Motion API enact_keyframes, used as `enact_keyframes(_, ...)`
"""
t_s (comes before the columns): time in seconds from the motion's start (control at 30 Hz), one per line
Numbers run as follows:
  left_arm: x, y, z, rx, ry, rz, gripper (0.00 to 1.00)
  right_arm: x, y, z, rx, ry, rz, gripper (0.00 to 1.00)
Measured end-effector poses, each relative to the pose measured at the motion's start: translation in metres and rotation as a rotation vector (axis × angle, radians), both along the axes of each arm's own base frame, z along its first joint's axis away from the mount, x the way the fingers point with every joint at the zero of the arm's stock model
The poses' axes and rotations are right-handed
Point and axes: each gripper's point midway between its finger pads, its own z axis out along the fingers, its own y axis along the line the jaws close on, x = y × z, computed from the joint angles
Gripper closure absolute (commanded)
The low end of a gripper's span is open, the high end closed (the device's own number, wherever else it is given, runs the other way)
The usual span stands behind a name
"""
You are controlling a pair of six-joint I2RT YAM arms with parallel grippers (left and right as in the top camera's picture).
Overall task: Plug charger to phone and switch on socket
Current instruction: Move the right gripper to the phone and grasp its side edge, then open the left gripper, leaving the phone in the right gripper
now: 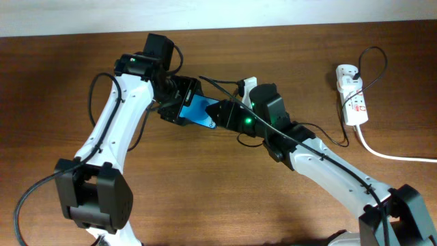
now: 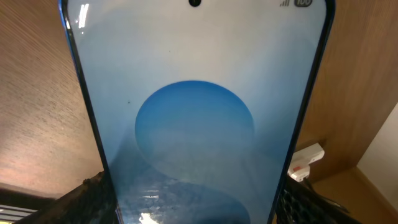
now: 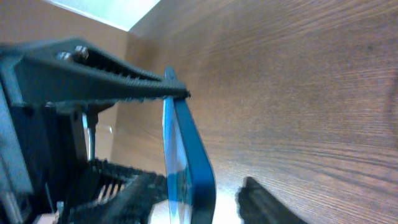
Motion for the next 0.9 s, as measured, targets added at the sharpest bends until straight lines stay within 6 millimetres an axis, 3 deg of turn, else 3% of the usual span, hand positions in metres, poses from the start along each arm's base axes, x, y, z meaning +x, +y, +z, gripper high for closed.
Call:
enact_keyframes(0.13,-0.007,-0.015,0.001,-0.014,0.004,-0.037,1.0,0.005,0.001,0.0,0.014,0.003,-0.025,0.64)
enact_keyframes(0.33,-0.008,-0.017,0.001,-0.018,0.005,-0.042,1.0,0.002,0.016,-0.009,0.022,0.004,0.003,0.77)
enact_keyframes(0.43,-0.008,-0.018,0.002,-0.02,0.006,-0.043,1.0,0.002,0.017,-0.011,0.023,0.013,0.003,0.96)
enact_keyframes(0.7,-0.007,-0.018,0.002,-0.022,0.003,-0.043,1.0,0.003,0.017,-0.009,0.046,0.032,-0.011,0.96)
enact_keyframes(0.77,-0.007,-0.018,0.002,-0.022,0.003,-0.043,0.83,0.003,0.018,-0.009,0.046,0.033,-0.01,0.96)
enact_keyframes(0.8,-0.007,-0.018,0.002,-0.022,0.003,-0.042,0.65,0.002,0.018,-0.009,0.047,0.033,-0.009,0.96)
enact_keyframes(0.9,-0.007,-0.018,0.002,-0.021,0.001,-0.047,0.42,0.002,0.018,-0.009,0.047,0.033,-0.008,0.96)
